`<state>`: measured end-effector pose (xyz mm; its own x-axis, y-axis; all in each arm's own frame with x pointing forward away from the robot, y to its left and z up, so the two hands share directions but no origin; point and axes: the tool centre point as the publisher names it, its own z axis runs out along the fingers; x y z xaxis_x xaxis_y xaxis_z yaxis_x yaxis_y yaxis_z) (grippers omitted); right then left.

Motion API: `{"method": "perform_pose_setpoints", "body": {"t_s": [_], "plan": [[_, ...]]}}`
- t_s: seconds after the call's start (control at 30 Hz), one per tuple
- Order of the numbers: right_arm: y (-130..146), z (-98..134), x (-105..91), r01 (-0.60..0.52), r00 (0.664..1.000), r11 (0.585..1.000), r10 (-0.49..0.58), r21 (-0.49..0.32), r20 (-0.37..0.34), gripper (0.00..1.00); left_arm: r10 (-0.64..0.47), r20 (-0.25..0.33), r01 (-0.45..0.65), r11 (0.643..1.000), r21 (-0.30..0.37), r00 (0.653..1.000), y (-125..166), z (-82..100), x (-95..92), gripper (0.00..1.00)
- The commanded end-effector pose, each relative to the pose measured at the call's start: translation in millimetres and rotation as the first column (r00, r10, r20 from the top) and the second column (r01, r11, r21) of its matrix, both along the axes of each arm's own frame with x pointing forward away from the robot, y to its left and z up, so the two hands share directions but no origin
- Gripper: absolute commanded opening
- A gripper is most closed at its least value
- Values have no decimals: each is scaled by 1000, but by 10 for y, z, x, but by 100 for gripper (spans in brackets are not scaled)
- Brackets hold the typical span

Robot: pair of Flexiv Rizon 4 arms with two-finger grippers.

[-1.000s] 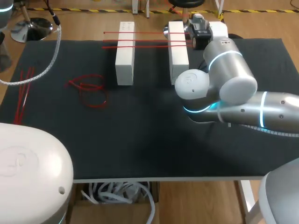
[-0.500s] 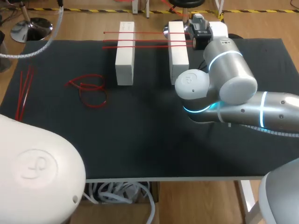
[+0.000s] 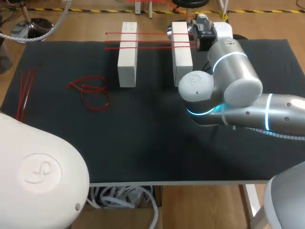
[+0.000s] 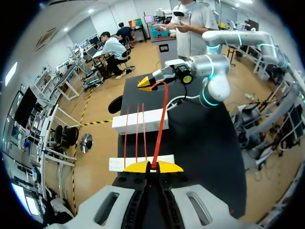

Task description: Grab the tape and strap the tape.

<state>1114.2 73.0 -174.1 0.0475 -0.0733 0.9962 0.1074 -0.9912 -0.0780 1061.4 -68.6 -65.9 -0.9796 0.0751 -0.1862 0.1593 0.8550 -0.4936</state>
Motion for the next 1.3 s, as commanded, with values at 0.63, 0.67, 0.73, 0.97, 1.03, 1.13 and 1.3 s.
{"method": "perform_pose_setpoints", "body": {"t_s": [0.63,0.67,0.73,0.97,1.03,1.13,1.3], "plan": [[-16,21,1,-4,1000,1000,4,-3,-6,0,3,-1,-3,1000,19,1000,-11,17,-4,0],[-16,21,1,-4,1000,1000,4,-3,-6,0,3,-1,-3,1000,19,1000,-11,17,-4,0],[-16,21,1,-4,1000,1000,4,-3,-6,0,3,-1,-3,1000,19,1000,-11,17,-4,0],[-16,21,1,-4,1000,1000,4,-3,-6,0,3,-1,-3,1000,19,1000,-11,17,-4,0],[-16,21,1,-4,1000,1000,4,-3,-6,0,6,-3,-6,999,49,1000,-16,28,-6,0],[-16,21,1,-4,1000,1000,4,-3,-6,0,17,-8,-16,994,106,1000,-23,49,-5,0],[-16,21,1,-4,1000,1000,4,-3,-6,0,39,-12,-36,984,173,999,-50,80,8,0]]}}
